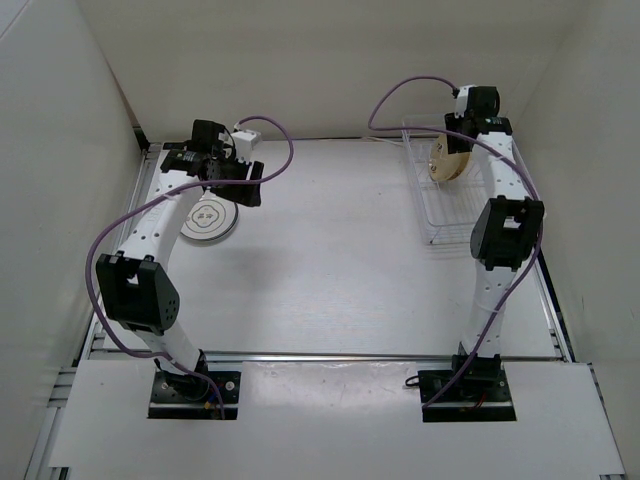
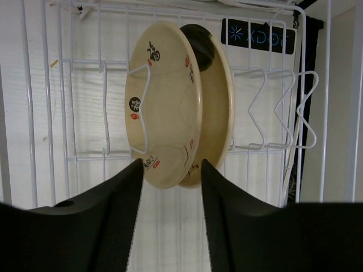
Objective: Unload the plates from the dish rack
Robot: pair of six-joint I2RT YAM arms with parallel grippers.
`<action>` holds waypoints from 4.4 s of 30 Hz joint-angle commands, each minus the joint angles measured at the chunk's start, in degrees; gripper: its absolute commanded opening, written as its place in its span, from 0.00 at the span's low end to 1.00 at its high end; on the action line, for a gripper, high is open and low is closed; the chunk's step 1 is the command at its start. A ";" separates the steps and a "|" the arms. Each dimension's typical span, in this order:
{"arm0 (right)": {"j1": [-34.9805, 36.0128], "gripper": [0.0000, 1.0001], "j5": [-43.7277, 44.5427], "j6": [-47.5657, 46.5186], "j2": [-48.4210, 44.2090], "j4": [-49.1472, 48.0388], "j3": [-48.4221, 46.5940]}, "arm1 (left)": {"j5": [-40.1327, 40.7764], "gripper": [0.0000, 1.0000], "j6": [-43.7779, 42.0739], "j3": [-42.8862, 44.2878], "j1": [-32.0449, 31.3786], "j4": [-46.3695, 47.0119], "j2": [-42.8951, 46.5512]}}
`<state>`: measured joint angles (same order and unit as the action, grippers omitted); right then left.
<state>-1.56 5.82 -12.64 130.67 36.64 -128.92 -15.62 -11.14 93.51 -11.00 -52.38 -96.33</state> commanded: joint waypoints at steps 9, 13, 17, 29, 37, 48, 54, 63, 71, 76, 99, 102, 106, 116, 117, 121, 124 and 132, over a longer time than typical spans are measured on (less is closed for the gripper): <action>-2.04 0.53 -0.72 -0.19 0.89 -2.45 -3.00 | -1.52 0.76 0.33 2.11 0.11 0.00 -0.43; -2.04 0.51 -1.34 0.33 2.57 -2.45 -4.75 | -1.00 0.76 0.33 0.89 0.11 0.00 -0.43; -2.04 0.49 -1.86 0.34 3.10 -2.45 -5.28 | -0.99 0.76 0.33 0.35 0.11 0.00 -0.43; -2.04 0.43 -1.87 0.34 4.86 -2.45 -5.81 | -0.99 0.76 0.85 1.49 0.11 0.00 -2.72; -2.04 0.39 -2.92 0.34 5.38 -1.93 -5.81 | -0.99 0.76 0.85 1.49 0.11 0.00 -2.72; -2.04 0.39 -2.40 1.48 3.10 -1.93 -5.29 | -0.99 0.76 0.85 0.97 0.11 0.00 -2.72; -1.51 0.39 -2.40 2.01 1.35 -1.93 -4.24 | -1.52 0.76 1.38 0.97 0.11 0.00 -2.72; -0.46 0.45 -0.99 2.01 -0.33 -1.93 -3.09 | -1.52 0.76 1.38 0.97 0.11 0.00 -2.72; 0.07 0.45 0.94 2.01 -1.38 -1.93 -2.04 | -1.52 0.76 1.38 0.97 0.11 0.00 -2.19; 0.07 0.46 4.28 2.01 -1.38 -2.63 -2.03 | -1.52 0.76 1.38 0.97 0.11 0.00 -2.19; 0.07 0.45 3.49 2.62 1.52 -3.24 -4.23 | -0.47 0.76 0.85 -1.14 0.11 0.00 -1.14; 0.07 0.45 2.88 2.62 3.79 -3.24 -5.46 | 0.05 0.77 0.85 -1.14 0.11 0.00 -1.14; 0.07 0.45 2.88 2.10 5.38 -3.24 -6.52 | 0.06 0.77 0.33 -1.67 0.11 0.00 -1.66; 0.07 0.01 1.82 2.10 7.40 -3.24 -7.57 | 0.59 0.77 0.33 -1.14 0.11 0.00 -2.72; 0.07 0.01 1.82 2.10 7.40 -3.24 -7.57 | 0.59 0.77 0.33 -1.14 0.11 0.00 -2.72; 0.07 0.01 1.21 2.10 6.18 -2.72 -7.57 | 1.11 0.77 0.33 -1.14 0.11 0.00 -2.72; 0.07 0.01 1.21 3.33 3.72 -2.19 -6.96 | 1.11 0.77 0.33 -1.14 0.11 0.00 -2.72; 0.60 0.01 4.55 4.91 -7.00 -2.72 -5.03 | 0.59 0.77 0.33 -0.53 0.11 0.00 -0.62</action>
<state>-1.58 10.76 -9.82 133.93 36.67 -133.16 -15.16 -10.28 92.25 -11.00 -52.49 -100.29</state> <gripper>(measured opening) 0.116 0.772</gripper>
